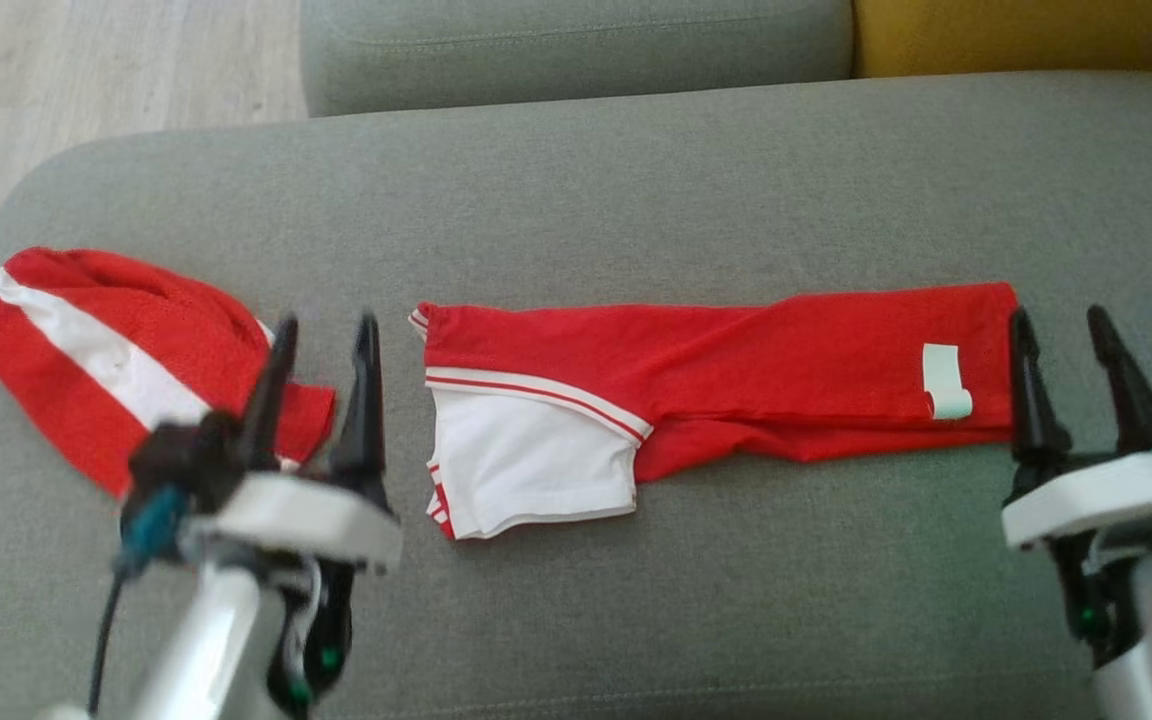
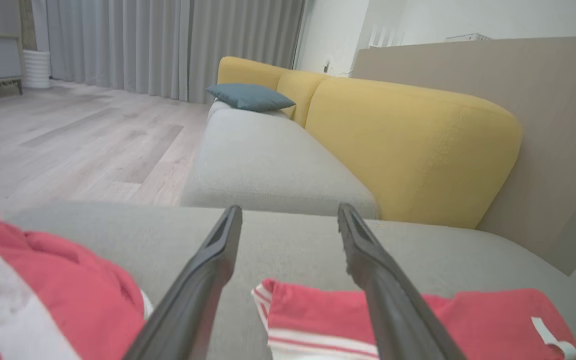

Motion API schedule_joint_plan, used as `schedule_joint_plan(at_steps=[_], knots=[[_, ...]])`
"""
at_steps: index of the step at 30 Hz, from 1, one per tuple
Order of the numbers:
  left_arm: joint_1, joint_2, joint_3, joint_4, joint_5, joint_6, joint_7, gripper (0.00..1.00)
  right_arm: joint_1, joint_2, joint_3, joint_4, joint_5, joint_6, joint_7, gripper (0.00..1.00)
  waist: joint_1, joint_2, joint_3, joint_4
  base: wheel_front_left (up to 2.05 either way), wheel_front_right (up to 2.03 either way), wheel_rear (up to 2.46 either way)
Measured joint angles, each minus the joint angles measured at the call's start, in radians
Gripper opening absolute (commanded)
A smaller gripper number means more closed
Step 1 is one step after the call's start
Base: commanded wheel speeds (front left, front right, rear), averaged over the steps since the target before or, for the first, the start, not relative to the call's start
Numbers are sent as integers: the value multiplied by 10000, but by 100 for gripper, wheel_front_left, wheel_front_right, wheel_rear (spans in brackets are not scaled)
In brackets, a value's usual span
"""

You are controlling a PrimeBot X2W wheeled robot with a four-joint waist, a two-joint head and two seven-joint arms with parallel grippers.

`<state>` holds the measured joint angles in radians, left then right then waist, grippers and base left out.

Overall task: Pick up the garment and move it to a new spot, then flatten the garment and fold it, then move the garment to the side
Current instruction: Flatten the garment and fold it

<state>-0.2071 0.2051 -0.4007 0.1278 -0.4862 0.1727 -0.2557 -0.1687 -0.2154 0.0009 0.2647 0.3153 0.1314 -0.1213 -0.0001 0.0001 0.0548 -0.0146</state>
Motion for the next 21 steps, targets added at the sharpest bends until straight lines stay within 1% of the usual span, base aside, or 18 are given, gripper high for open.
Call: schedule_joint_plan(at_steps=[3,6,10,13,16,21], knots=[[755,-504,652,4,487,-548,0,100,219,245,-21,167,-314,0,-316,100,0,0,-41,71,0,0,0],[1031,-894,1250,69,865,-1016,0,100,292,477,-44,393,-491,0,-476,100,0,0,-85,128,0,0,0],[1071,-1198,1745,322,1315,-1528,0,100,387,619,-161,652,-675,0,-642,100,0,0,-114,220,0,0,0],[1073,-1398,2159,407,1651,-1833,0,100,382,761,-359,805,-773,0,-683,100,0,0,-41,315,0,0,0],[1066,-1473,2243,591,1829,-2015,0,100,341,769,-619,1057,-784,0,-610,100,0,0,72,382,0,0,0],[1021,-1528,2322,738,1948,-2263,0,100,-161,769,-1507,1668,-660,0,128,100,0,0,373,515,0,0,0]])
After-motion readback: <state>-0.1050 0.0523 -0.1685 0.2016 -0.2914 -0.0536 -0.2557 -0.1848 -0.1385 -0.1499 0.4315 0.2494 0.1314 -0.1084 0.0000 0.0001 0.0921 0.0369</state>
